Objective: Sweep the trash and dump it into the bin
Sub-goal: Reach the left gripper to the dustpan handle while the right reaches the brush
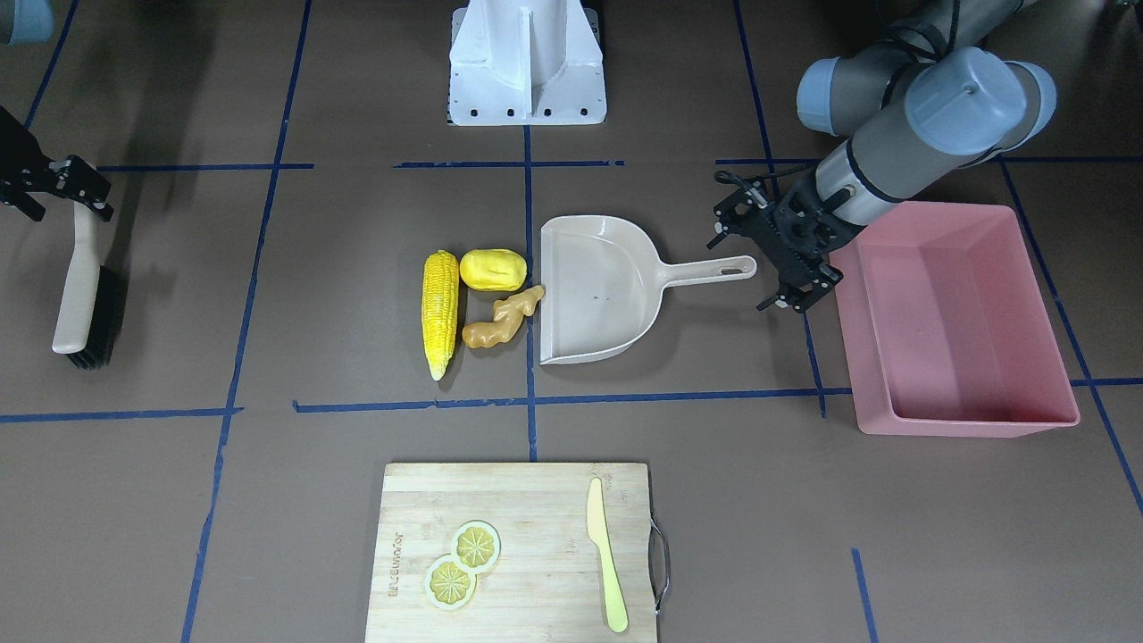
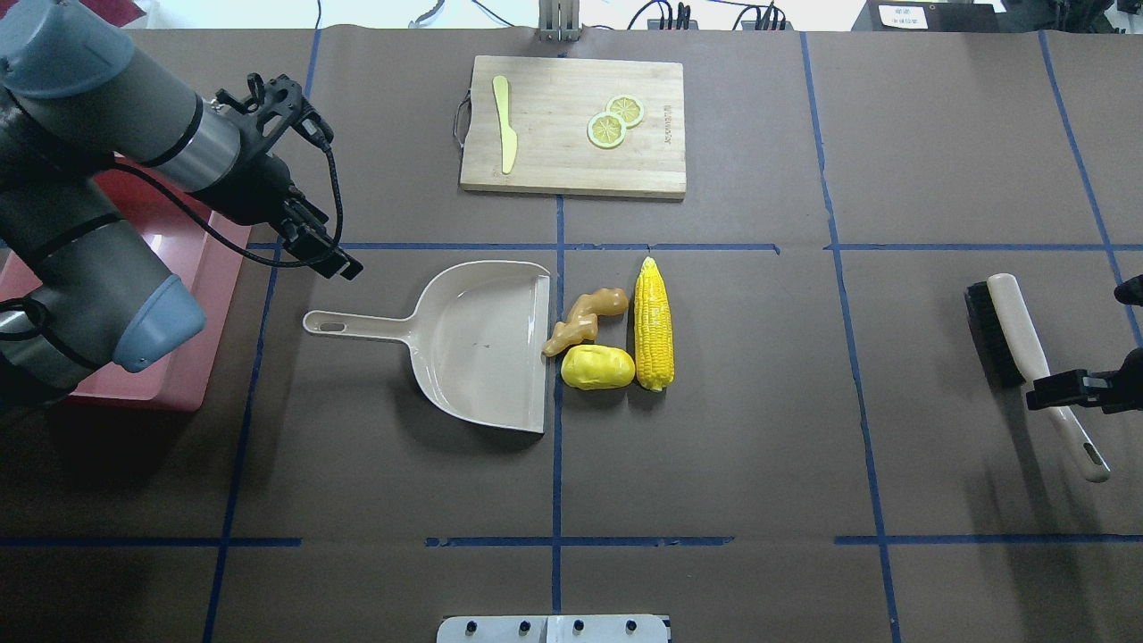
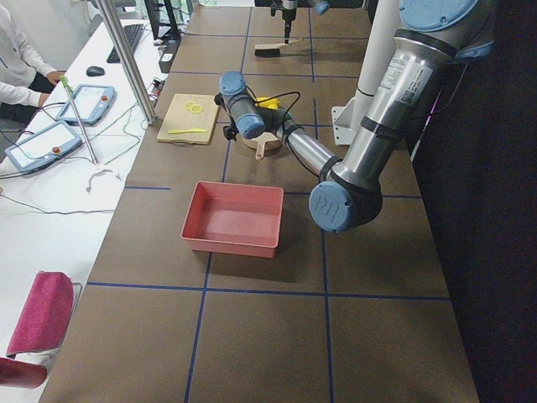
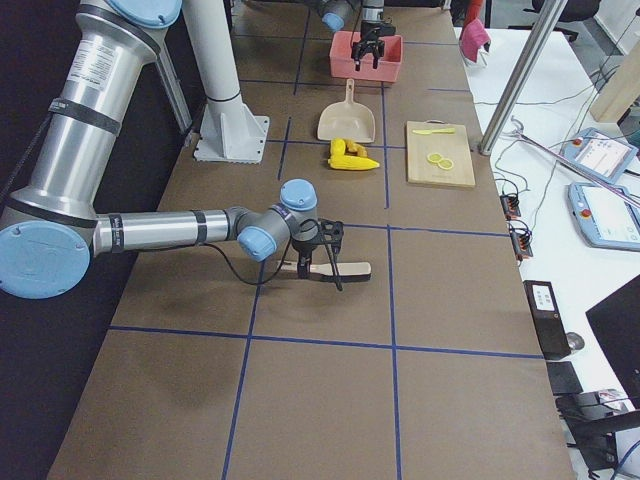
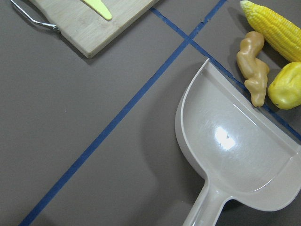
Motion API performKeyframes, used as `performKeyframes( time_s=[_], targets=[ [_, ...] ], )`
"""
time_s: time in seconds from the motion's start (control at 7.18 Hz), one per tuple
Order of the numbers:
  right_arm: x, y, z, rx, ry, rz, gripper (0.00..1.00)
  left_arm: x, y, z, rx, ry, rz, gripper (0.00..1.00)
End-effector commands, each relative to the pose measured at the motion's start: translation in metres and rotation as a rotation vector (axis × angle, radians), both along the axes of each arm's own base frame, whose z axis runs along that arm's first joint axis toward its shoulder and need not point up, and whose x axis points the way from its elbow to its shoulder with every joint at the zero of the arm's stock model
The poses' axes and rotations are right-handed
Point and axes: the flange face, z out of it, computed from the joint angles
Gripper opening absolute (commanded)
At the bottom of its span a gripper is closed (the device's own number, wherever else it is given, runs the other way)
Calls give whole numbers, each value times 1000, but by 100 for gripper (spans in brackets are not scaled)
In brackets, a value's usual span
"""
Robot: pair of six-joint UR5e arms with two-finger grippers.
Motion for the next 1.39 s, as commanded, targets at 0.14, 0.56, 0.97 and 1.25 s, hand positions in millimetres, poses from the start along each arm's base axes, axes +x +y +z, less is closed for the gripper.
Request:
performKeyframes(
  time_s=[0.14, 0.56, 0.97, 1.25],
  targets=[
    [-17, 19, 16, -12, 42, -55, 94, 32, 13, -19, 38, -2, 13, 99],
    [-33, 25, 20, 19, 83, -65, 27, 62, 29, -25, 80, -17, 24, 99],
    [-37, 21, -21, 67, 28, -55, 0, 78, 37, -33, 240, -29, 97, 99],
    [-62, 15, -61, 125, -35, -81, 0, 76, 30, -14, 404, -121, 219, 99]
  ],
)
